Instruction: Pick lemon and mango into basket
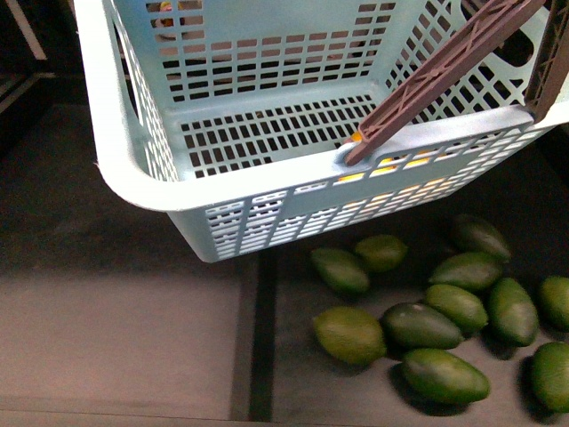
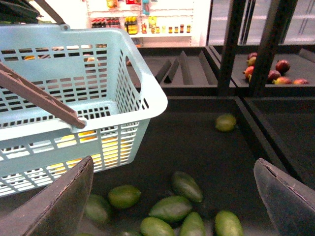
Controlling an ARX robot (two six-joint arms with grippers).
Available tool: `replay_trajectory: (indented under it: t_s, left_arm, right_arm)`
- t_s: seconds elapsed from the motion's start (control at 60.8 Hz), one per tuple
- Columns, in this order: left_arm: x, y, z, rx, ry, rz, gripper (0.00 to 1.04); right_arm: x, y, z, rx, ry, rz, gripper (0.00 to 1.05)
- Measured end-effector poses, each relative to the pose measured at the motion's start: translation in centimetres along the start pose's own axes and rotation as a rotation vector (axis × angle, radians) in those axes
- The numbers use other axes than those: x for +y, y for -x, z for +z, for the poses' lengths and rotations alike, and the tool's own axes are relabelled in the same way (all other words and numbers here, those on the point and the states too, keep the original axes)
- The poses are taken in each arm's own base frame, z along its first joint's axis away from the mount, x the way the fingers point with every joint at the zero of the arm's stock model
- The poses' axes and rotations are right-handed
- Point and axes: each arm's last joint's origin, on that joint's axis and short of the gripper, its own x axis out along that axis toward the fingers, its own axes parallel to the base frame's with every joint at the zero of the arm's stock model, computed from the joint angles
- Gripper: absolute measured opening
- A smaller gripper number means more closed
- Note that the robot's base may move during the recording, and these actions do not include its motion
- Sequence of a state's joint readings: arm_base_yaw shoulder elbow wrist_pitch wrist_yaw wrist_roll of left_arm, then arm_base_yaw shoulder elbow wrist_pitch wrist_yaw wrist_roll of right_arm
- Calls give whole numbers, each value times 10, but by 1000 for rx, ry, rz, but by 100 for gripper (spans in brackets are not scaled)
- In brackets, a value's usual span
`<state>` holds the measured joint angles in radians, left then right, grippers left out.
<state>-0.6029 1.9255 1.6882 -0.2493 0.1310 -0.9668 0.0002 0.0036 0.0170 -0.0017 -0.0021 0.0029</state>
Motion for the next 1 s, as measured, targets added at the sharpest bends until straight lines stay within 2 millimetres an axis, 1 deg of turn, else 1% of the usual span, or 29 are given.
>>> replay_trajectory:
  t_s: [0.099, 0.214, 0.28, 0.312, 0.345, 0.395, 0.411, 0.477, 0.543, 0.576, 0.674, 0.74, 0.822, 0.855, 0.921, 1.003]
  left_arm:
    - [5, 1, 7, -29, 12, 19, 5]
    - [5, 1, 7, -67, -4, 51, 5]
    - [5, 0, 8, -219, 85, 181, 5]
    - [8, -2, 10, -358, 203, 247, 5]
    - [11, -4, 14, -481, 319, 278, 5]
    - [18, -3, 25, -592, 406, 296, 5]
    - [20, -3, 28, -602, 414, 299, 5]
    - [36, -1, 49, -679, 475, 310, 5]
    - [53, 0, 66, -704, 513, 315, 5]
    - [66, 0, 78, -717, 552, 312, 5]
    - [94, -2, 98, -729, 598, 322, 5]
    - [110, -6, 105, -725, 610, 337, 5]
    - [132, -15, 110, -691, 617, 365, 5]
    - [143, -22, 112, -662, 620, 376, 5]
    - [158, -32, 115, -622, 627, 385, 5]
    - [183, -52, 121, -544, 636, 391, 5]
  right_arm:
    - [0, 0, 0, -1, 0, 5, 96]
    - [0, 0, 0, -1, 0, 2, 96]
    - [0, 0, 0, -1, 0, 2, 96]
    - [0, 0, 0, -1, 0, 2, 96]
    - [0, 0, 0, -1, 0, 2, 96]
    - [0, 0, 0, -1, 0, 1, 96]
    - [0, 0, 0, -1, 0, 0, 96]
    - [0, 0, 0, -1, 0, -6, 96]
    - [0, 0, 0, -1, 0, -6, 96]
    - [0, 0, 0, -1, 0, -5, 96]
    - [0, 0, 0, -1, 0, -2, 96]
    - [0, 0, 0, -1, 0, -2, 96]
    - [0, 0, 0, -1, 0, -2, 96]
    - [0, 0, 0, -1, 0, -2, 96]
    - [0, 0, 0, -1, 0, -3, 96]
    - [0, 0, 0, -1, 0, -2, 96]
